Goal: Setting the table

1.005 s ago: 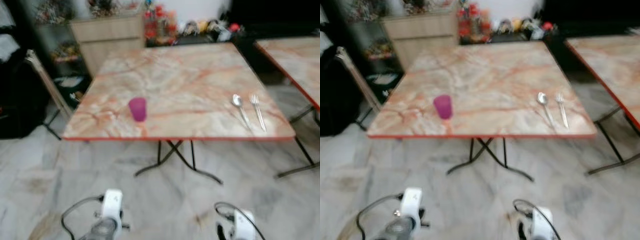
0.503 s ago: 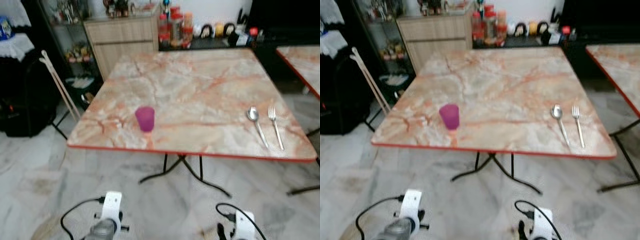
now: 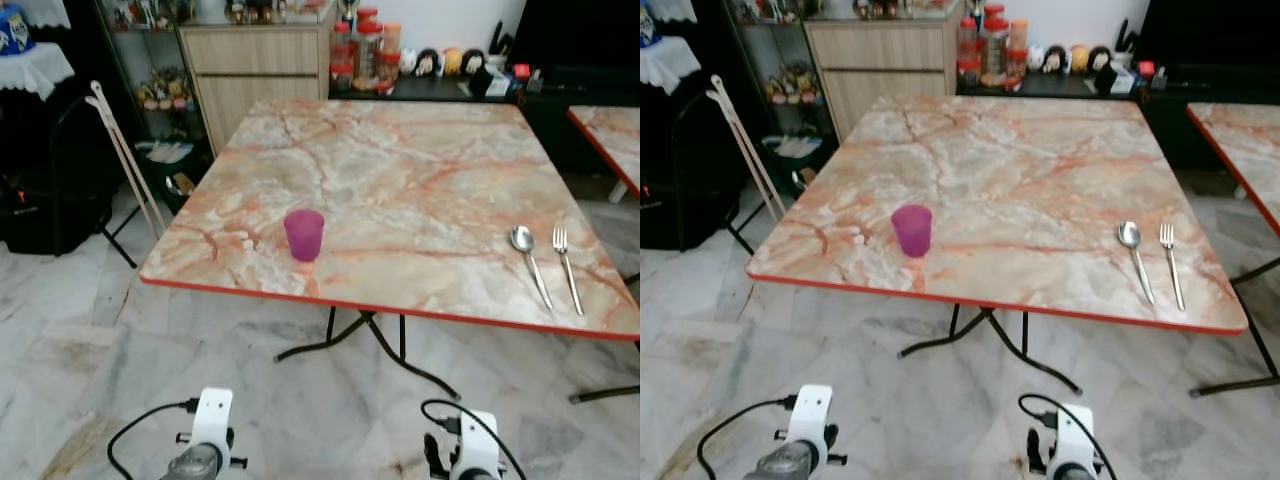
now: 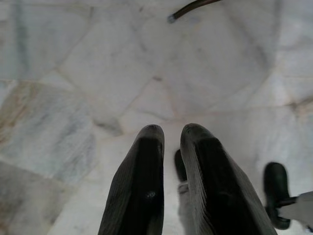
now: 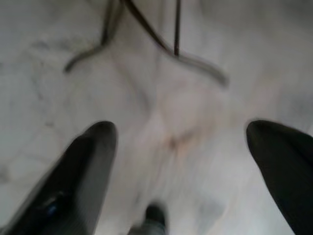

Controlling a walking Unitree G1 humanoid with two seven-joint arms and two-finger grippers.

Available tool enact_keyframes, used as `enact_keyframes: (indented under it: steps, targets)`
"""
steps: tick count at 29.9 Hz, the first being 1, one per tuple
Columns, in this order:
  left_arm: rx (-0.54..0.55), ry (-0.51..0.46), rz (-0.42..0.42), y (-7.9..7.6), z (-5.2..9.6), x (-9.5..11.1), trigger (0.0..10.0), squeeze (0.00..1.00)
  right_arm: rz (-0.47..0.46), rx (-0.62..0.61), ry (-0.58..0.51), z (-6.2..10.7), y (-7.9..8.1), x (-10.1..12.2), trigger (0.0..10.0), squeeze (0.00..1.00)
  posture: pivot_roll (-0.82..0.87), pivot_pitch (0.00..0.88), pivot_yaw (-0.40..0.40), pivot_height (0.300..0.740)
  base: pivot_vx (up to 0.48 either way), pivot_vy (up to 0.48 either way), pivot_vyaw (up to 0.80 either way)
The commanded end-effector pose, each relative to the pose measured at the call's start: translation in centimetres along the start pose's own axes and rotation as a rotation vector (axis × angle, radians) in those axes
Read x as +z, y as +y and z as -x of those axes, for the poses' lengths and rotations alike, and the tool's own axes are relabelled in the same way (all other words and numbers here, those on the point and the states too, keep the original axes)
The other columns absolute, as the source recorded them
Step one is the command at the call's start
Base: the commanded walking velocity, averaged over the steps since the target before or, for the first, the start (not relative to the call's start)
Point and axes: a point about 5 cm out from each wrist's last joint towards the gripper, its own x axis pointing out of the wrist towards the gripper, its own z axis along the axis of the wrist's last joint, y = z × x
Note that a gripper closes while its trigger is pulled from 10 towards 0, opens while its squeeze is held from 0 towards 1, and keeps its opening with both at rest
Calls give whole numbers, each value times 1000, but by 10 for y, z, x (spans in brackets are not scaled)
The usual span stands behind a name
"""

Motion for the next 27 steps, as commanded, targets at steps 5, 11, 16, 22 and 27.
enact_keyframes:
  steps: [5, 11, 16, 22, 27]
  targets:
    - [17, -5, 8, 5, 1, -2, 10000, 0, 161, 61, -281, 0, 6, 38, 10000, 0, -85, 0, 17, 740, 0, 0, 0]
    - [12, -12, 10, 3, 0, 1, 10000, 0, 198, 78, -463, 3, 13, 70, 10000, 0, -90, 0, 18, 740, 0, 0, 0]
    - [11, -15, 13, 2, 0, 1, 10000, 0, 223, 109, -616, 8, 25, 98, 10000, 0, -91, 0, 19, 740, 0, 0, 0]
    - [24, -14, 18, 4, 1, -2, 10000, 0, 228, 121, -742, 13, 36, 129, 10000, 0, -94, 0, 23, 740, 0, 0, 0]
    - [30, -12, 4, 4, 1, -2, 10000, 0, 147, 74, -724, 5, 34, 144, 10000, 0, -100, 0, 30, 740, 0, 0, 0]
